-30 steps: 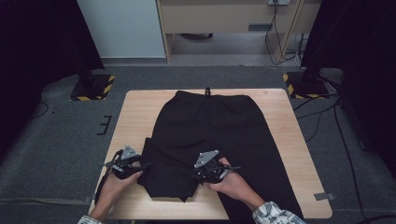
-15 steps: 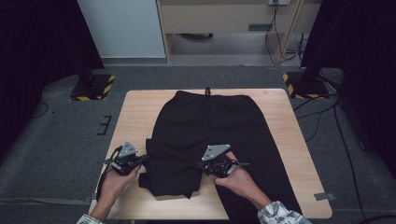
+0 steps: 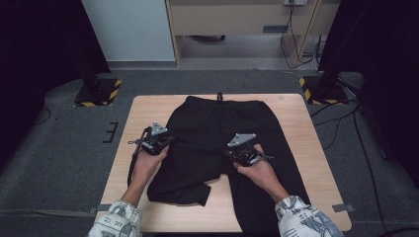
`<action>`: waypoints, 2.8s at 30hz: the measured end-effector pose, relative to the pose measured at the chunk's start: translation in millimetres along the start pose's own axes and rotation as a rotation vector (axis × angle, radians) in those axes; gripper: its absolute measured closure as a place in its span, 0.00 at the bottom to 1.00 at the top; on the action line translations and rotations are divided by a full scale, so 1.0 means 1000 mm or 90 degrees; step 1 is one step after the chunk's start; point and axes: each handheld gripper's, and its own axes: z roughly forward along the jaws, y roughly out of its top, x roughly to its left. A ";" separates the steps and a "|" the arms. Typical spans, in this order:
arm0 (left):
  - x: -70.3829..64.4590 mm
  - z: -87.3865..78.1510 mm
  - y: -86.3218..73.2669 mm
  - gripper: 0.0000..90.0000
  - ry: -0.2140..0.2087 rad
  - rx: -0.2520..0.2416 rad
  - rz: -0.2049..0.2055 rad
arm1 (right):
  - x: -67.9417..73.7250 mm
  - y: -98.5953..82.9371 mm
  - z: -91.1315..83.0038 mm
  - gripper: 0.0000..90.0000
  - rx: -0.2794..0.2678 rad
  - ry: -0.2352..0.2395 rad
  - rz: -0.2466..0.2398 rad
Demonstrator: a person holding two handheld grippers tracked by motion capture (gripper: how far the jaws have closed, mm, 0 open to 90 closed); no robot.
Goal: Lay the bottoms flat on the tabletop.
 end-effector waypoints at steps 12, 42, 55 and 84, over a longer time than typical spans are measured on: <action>0.003 0.018 -0.023 0.72 0.052 0.010 0.003 | 0.000 -0.006 0.029 0.68 0.028 -0.024 0.006; -0.089 -0.070 -0.075 0.41 -0.125 -0.028 0.099 | 0.078 -0.016 0.023 0.70 0.010 0.066 -0.109; -0.084 -0.059 -0.075 0.61 -0.106 0.016 0.128 | 0.061 0.021 0.021 1.00 -0.037 0.039 -0.058; -0.068 -0.045 -0.076 0.96 -0.160 0.099 0.110 | 0.085 0.012 0.037 0.67 -0.009 0.081 -0.078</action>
